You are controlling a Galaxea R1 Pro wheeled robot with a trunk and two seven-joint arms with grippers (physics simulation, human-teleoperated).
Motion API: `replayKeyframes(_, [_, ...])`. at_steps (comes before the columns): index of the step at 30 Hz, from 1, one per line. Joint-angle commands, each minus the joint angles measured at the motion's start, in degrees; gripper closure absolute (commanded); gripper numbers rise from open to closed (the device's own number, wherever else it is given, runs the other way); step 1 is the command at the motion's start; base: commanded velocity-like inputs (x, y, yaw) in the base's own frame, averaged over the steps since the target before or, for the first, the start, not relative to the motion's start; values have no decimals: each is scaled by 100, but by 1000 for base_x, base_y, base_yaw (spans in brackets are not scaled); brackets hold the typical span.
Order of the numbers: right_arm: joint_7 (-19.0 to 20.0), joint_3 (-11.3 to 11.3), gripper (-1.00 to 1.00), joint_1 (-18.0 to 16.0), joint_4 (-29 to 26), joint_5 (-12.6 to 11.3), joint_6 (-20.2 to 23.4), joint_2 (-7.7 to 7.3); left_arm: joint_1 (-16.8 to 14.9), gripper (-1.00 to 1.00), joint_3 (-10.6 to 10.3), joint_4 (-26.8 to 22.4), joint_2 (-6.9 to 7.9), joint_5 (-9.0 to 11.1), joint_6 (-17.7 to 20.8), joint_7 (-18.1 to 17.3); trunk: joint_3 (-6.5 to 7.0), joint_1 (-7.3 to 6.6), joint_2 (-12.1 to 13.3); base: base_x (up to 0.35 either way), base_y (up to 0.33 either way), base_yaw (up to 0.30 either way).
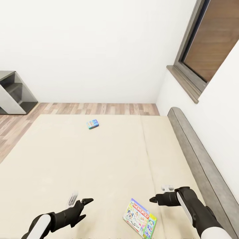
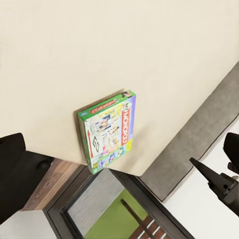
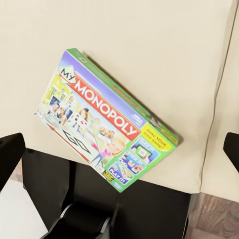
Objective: Put all the toys in the child's room - the three board games (two on the bed and one on the table), the two jigsaw puzzles on the table, and the tennis ball on the table - inside the toy box on the table in the child's room.
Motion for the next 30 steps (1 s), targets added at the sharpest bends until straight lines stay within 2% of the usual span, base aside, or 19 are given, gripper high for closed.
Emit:
replayKeyframes(1, [17, 6, -100, -3, -6, 6, 26, -3, -3, -100, 12, 0, -2, -35, 29, -37, -18, 3, -10, 0, 0, 0])
replayKeyframes(30, [12, 5, -100, -4, -8, 11, 25, -3, 1, -100, 6, -12, -1, -35, 30, -43, -286, 3, -10, 0, 0, 0])
